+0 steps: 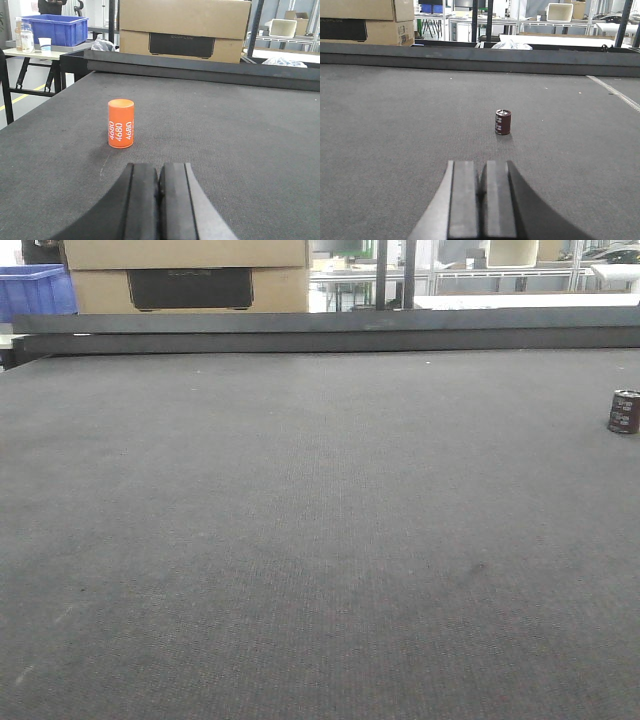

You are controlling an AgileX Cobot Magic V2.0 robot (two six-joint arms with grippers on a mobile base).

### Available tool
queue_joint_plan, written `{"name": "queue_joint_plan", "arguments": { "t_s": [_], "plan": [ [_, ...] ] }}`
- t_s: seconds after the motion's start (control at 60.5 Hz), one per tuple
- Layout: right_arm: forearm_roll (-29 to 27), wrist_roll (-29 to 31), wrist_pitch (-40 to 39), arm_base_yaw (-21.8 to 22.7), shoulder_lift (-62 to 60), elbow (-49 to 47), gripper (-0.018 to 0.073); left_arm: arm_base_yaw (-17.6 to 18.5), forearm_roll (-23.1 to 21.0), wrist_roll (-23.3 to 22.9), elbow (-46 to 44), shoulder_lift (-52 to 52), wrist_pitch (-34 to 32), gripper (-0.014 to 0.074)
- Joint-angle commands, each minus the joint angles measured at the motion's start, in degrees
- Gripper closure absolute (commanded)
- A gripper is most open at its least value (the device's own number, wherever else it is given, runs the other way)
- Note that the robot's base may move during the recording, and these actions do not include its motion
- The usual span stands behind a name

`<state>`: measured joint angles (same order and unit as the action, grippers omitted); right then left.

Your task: Place cylindrical capacitor in blue bin on shelf

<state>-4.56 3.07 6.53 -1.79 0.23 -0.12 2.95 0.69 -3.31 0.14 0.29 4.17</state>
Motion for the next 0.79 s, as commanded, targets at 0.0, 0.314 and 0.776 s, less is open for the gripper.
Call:
{"name": "queue_joint_plan", "arguments": {
  "t_s": [0.0, 0.314, 0.776],
  "plan": [
    [0.3, 0.0, -1.1, -0.1, -0.2, 0.1, 0.0721, 0.3, -0.3, -0.3, -0.1, -0.3, -0.9, 0.0707],
    [0.3, 0.0, -1.1, -0.1, -0.2, 0.1, 0.0721, 0.3, -0.3, -0.3, -0.1, -0.3, -1.9, 0.0707],
    [0.2, 0.0, -11.4, -0.1, -0.2, 0.1, 0.0721, 0.2, -0.4, -0.3, -0.3, -0.3, -13.5, 0.0707]
  ]
}}
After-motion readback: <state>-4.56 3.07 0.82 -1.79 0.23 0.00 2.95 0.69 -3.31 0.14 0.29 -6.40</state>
